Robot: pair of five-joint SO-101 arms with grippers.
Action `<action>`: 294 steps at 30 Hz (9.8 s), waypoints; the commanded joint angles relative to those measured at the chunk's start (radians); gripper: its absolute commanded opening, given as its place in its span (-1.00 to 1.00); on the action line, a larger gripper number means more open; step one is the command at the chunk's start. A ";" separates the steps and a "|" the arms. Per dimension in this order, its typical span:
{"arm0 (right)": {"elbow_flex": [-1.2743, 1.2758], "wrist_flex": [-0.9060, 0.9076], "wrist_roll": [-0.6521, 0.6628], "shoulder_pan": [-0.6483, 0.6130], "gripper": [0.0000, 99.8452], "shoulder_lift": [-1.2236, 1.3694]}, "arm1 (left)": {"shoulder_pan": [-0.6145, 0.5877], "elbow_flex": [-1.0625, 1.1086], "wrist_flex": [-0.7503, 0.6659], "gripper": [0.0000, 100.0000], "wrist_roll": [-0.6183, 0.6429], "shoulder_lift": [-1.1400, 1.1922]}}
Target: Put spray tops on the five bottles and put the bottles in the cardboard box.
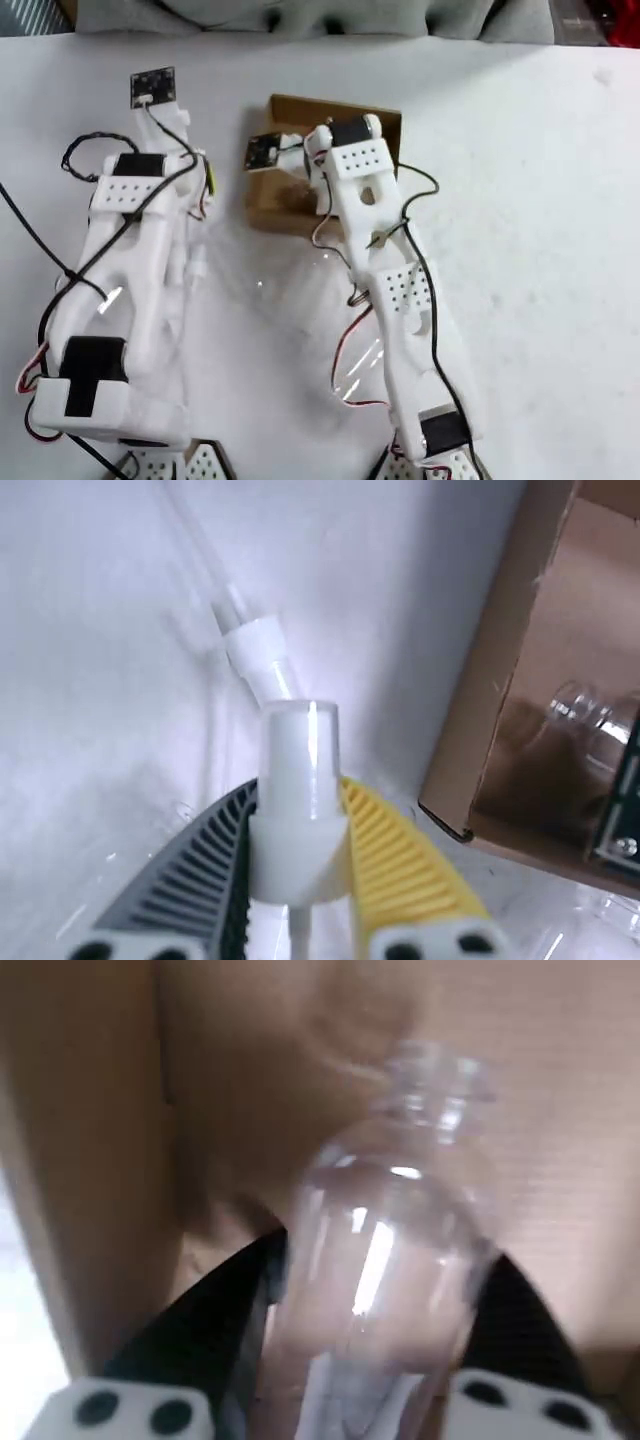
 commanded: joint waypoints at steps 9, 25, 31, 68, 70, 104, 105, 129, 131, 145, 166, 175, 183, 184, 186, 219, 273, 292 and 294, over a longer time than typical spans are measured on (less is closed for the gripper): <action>-0.330 0.035 -0.347 0.088 -0.96 -0.067 | 0.012 0.029 -0.064 -0.96 -0.005 -0.058; 0.153 0.047 -0.901 0.294 -0.97 -0.568 | 0.005 0.035 -0.068 -0.96 -0.005 -0.059; 0.566 0.030 -0.902 0.341 -0.97 -0.791 | 0.005 0.037 -0.068 -0.96 -0.005 -0.059; 1.188 -0.361 -1.048 0.306 -0.48 -1.090 | -0.005 0.060 -0.075 -0.96 -0.005 -0.059; 1.188 -0.367 -1.091 0.262 -0.48 -1.089 | -0.005 0.060 -0.075 -0.96 -0.005 -0.059; 0.416 -0.064 -0.882 0.162 -0.96 -0.332 | -0.027 0.058 -0.075 -0.96 -0.005 -0.059; 0.414 -0.056 -0.850 0.157 -0.96 -0.334 | -0.027 0.058 -0.075 -0.96 -0.005 -0.059; 0.910 -0.079 -0.657 0.176 -0.96 -0.720 | -0.027 0.057 -0.092 -0.96 -0.005 -0.059; 1.030 -0.154 -0.678 0.177 -0.96 -0.812 | -0.027 0.058 -0.103 -0.96 -0.005 -0.059; 1.226 -0.403 -1.045 0.231 -0.96 -0.788 | -0.027 0.066 -0.103 -0.96 -0.005 -0.059; 1.105 -0.272 -1.289 0.232 -0.73 -0.809 | -0.027 0.063 -0.103 -0.96 -0.005 -0.059; 0.816 -0.027 -1.171 0.196 -0.63 -0.826 | -0.027 0.063 -0.104 -0.96 -0.005 -0.059; 0.985 0.042 -1.071 0.068 -0.87 -1.012 | -0.028 0.058 -0.104 -0.96 -0.005 -0.059; 1.036 0.035 -1.073 0.042 -0.87 -1.055 | -0.028 0.058 -0.106 -0.96 -0.005 -0.059; 1.126 0.013 -1.073 -0.010 -0.87 -1.141 | -0.028 0.064 -0.126 -0.96 -0.005 -0.059; 1.892 -0.740 -1.096 -0.360 -0.97 -1.465 | -0.061 0.063 -0.147 -0.96 -0.005 -0.059; 1.574 -0.493 -0.887 0.363 -0.54 -1.457 | -0.153 0.137 -0.316 -0.96 -0.005 -0.058; 1.381 -0.585 -1.023 0.401 -0.54 -1.082 | -0.134 0.140 -0.359 -0.96 -0.005 -0.050; 1.356 -0.582 -1.060 0.398 -0.54 -1.047 | -0.134 0.140 -0.359 -0.96 -0.005 -0.050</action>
